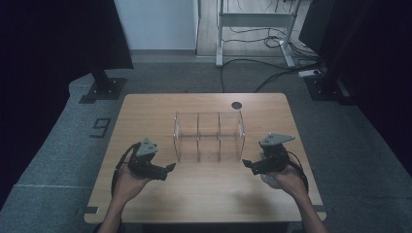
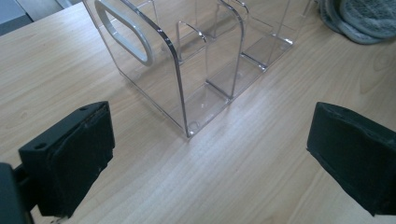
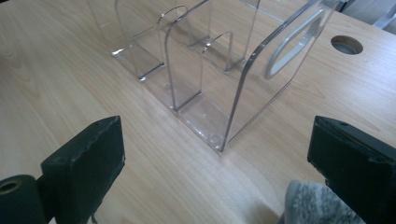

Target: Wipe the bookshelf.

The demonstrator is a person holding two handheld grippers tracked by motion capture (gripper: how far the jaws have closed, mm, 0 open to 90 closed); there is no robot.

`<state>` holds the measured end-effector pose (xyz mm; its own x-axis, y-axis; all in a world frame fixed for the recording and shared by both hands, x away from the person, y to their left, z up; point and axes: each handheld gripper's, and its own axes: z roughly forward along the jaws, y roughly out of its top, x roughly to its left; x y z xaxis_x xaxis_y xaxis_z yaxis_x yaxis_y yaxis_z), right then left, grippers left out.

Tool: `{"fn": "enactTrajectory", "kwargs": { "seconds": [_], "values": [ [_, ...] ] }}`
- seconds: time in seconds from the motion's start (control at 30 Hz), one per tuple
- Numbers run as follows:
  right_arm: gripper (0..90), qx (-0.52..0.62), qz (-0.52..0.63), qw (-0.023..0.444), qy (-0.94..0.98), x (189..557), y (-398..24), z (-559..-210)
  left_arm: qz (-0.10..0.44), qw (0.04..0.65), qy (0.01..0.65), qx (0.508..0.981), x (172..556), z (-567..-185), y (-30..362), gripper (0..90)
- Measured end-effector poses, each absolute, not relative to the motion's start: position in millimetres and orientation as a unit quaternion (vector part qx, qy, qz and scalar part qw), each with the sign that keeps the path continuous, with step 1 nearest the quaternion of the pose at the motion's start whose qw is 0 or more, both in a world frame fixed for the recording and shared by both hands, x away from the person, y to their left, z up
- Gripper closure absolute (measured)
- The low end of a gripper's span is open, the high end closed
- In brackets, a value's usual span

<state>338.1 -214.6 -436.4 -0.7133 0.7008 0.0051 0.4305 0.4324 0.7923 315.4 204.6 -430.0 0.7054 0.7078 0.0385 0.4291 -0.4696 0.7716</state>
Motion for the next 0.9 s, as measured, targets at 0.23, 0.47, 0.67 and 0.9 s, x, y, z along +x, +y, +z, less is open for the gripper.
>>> {"fn": "enactTrajectory", "kwargs": {
  "seconds": [0.23,0.47,0.67,0.9],
  "values": [
    [2.6,0.339,0.421,0.161,0.826,322.9,-218.2,-441.6,0.181,0.395,0.336,0.835,299.5,-437.3,212.0,0.3],
    [2.7,0.338,0.422,0.151,0.827,312.9,-218.0,-457.9,0.18,0.389,0.342,0.836,289.6,-457.1,220.0,0.0],
    [3.4,0.343,0.413,0.144,0.831,310.4,-217.4,-475.0,0.177,0.384,0.351,0.835,283.7,-476.7,227.3,0.0],
    [4.3,0.349,0.394,0.135,0.84,311.1,-215.1,-496.6,0.168,0.384,0.36,0.834,283.3,-497.3,230.3,0.0]
  ]
}}
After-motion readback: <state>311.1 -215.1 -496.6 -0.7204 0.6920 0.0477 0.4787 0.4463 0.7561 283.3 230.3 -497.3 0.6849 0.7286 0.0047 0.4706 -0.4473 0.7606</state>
